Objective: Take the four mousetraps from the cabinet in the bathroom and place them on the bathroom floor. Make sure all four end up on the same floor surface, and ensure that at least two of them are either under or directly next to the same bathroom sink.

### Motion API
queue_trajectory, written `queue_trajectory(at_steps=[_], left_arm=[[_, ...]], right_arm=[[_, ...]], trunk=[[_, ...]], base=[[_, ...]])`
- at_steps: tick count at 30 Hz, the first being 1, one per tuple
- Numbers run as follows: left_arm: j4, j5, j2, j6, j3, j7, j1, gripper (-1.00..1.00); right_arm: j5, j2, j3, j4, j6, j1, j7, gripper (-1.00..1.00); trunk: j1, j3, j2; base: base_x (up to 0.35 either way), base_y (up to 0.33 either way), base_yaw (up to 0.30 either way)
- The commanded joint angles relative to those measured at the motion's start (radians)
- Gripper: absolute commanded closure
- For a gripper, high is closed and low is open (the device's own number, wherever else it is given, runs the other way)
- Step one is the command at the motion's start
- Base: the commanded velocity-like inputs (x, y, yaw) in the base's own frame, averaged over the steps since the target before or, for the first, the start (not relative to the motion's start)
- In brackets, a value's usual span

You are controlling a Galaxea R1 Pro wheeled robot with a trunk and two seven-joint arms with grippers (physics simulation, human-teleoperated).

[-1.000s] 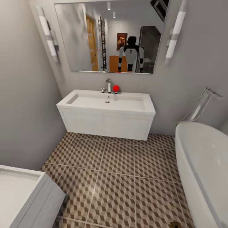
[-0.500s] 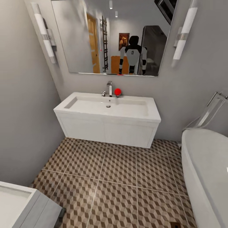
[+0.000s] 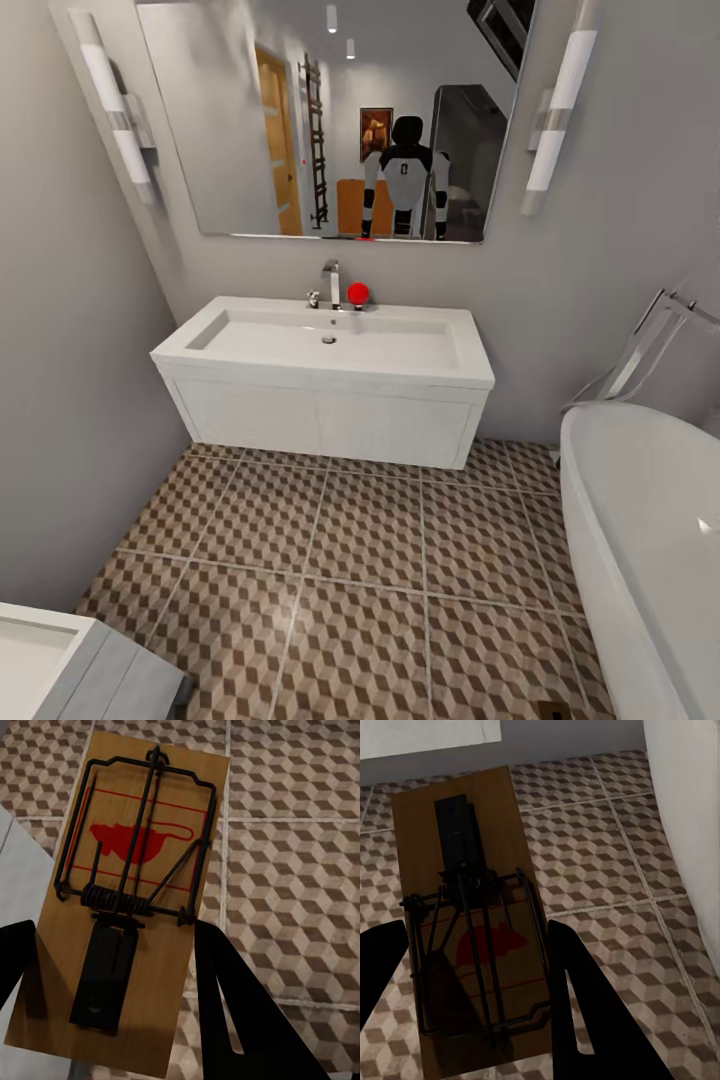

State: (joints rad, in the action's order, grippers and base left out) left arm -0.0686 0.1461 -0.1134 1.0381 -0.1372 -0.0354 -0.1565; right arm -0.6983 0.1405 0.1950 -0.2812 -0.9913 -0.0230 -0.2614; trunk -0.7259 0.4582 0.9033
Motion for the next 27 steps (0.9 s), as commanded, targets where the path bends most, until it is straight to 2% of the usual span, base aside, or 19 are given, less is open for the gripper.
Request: queue_trajectory(at_steps=[1,8,15,18,27], left_arm=[[-0.003,0.007,0.000,0.005,-0.008,0.000,-0.001,1.00],[-0.003,0.007,0.000,0.005,-0.008,0.000,-0.001,1.00],[-0.003,0.007,0.000,0.005,-0.008,0.000,-0.001,1.00],[-0.003,0.007,0.000,0.005,-0.008,0.000,-0.001,1.00],[-0.003,0.007,0.000,0.005,-0.008,0.000,-0.001,1.00]], right_arm=[[-0.011,0.001,0.006,0.000,-0.003,0.000,-0.006,1.00],[-0.011,0.001,0.006,0.000,-0.003,-0.001,-0.006,1.00],[-0.011,0.001,0.006,0.000,-0.003,-0.001,-0.006,1.00],[-0.011,0.001,0.006,0.000,-0.003,-0.001,-0.006,1.00],[-0.011,0.001,0.006,0.000,-0.003,-0.001,-0.006,1.00]], trunk=[[0.000,0.001,0.001],[0.000,0.000,0.001],[0.000,-0.006,0.001],[0.000,-0.008,0.001],[0.000,-0.009,0.001]], base=[[0.000,0.000,-0.006],[0.000,0.000,-0.013],[0.013,0.000,-0.175],[0.088,0.000,-0.164],[0.161,0.000,-0.013]])
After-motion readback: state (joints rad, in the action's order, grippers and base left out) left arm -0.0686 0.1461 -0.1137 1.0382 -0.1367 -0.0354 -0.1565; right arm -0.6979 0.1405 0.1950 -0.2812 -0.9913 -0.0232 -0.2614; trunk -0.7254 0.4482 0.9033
